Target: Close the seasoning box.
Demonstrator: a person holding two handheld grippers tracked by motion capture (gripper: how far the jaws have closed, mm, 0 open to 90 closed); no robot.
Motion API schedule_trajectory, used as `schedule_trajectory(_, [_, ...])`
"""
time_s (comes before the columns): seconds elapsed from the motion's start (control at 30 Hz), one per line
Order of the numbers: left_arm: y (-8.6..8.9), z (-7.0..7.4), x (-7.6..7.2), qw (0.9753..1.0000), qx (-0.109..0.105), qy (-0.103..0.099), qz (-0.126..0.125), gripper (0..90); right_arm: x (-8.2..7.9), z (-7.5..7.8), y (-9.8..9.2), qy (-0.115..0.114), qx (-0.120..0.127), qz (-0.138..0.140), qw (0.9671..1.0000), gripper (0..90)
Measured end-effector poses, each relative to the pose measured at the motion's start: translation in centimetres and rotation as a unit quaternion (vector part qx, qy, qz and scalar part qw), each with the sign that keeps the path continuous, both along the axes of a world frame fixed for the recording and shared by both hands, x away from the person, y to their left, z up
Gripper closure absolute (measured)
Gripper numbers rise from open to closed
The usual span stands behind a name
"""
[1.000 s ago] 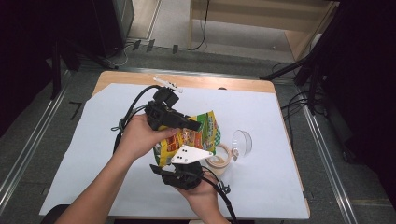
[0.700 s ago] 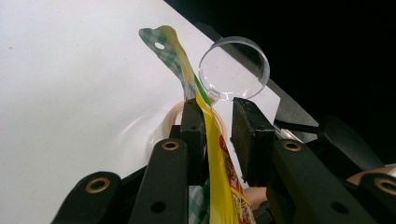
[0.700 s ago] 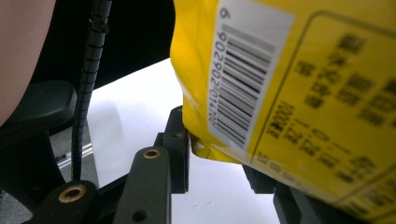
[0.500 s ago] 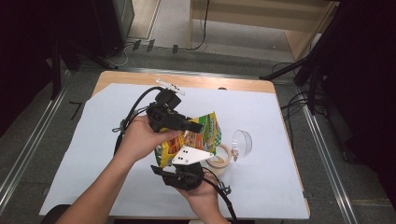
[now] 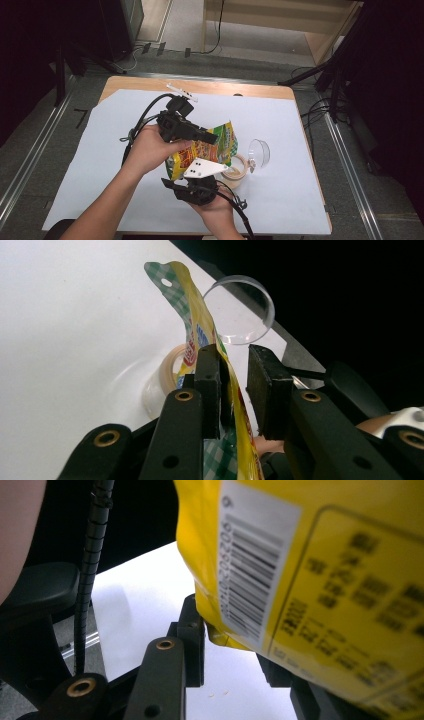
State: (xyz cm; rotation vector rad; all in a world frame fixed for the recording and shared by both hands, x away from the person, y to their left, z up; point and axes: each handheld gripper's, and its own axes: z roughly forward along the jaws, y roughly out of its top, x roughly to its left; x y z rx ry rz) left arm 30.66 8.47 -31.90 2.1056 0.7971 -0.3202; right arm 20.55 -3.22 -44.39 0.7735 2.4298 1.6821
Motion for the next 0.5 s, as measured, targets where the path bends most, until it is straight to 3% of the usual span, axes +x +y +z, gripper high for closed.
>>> schedule_trajectory(0.23, [-0.13,0.0,-0.09,1.0,0.006,-0.001,0.0,75.4,-0.01,-0.06,-0.06,0.011,0.009,0.004,0.9999,70.0])
schedule_trajectory(0.5, [0.01,0.0,0.06,1.0,0.003,-0.006,0.006,75.6,-0.31,0.4,0.02,0.004,0.013,0.009,0.9999,70.5])
